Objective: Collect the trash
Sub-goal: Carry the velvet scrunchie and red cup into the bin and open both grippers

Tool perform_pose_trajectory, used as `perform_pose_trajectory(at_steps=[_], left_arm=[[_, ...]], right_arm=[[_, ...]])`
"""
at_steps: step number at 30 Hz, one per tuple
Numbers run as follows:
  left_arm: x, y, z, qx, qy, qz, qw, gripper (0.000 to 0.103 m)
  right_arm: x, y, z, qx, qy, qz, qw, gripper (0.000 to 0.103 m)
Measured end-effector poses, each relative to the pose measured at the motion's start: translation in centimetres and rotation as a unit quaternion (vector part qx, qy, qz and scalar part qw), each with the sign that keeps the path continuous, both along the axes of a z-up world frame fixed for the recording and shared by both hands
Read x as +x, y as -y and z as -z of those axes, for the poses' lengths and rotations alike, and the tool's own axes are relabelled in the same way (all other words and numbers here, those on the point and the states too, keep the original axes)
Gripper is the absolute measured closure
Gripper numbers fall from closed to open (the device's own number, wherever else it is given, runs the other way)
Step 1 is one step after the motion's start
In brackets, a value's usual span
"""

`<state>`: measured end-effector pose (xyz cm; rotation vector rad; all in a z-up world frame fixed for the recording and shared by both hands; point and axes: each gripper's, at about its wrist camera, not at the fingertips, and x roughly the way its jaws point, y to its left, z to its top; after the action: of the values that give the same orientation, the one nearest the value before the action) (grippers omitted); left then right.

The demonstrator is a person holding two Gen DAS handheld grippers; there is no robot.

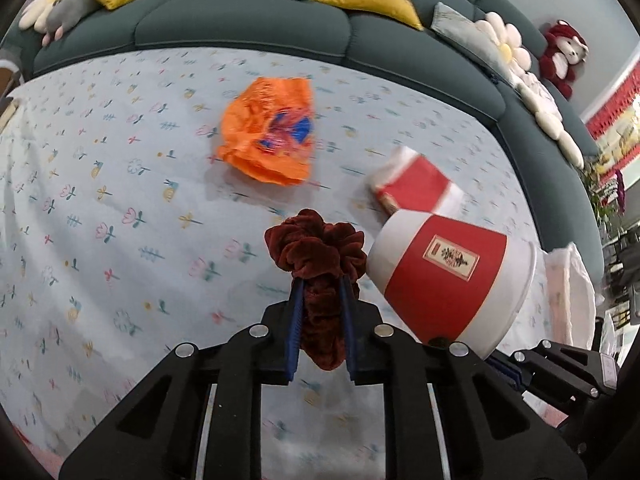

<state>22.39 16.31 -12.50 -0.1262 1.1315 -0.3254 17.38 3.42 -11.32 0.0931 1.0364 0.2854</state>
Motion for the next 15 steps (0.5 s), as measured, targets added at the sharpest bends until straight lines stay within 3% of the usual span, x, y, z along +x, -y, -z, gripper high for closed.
perform_pose_trajectory(at_steps=[15], left_arm=[[-6.9, 9.3, -6.1, -0.015, 0.044, 0.055, 0.9974, 0.086]], right_arm=[[-7.7, 10.3, -4.9, 0.011, 0.055, 0.098, 0.994, 0.1]])
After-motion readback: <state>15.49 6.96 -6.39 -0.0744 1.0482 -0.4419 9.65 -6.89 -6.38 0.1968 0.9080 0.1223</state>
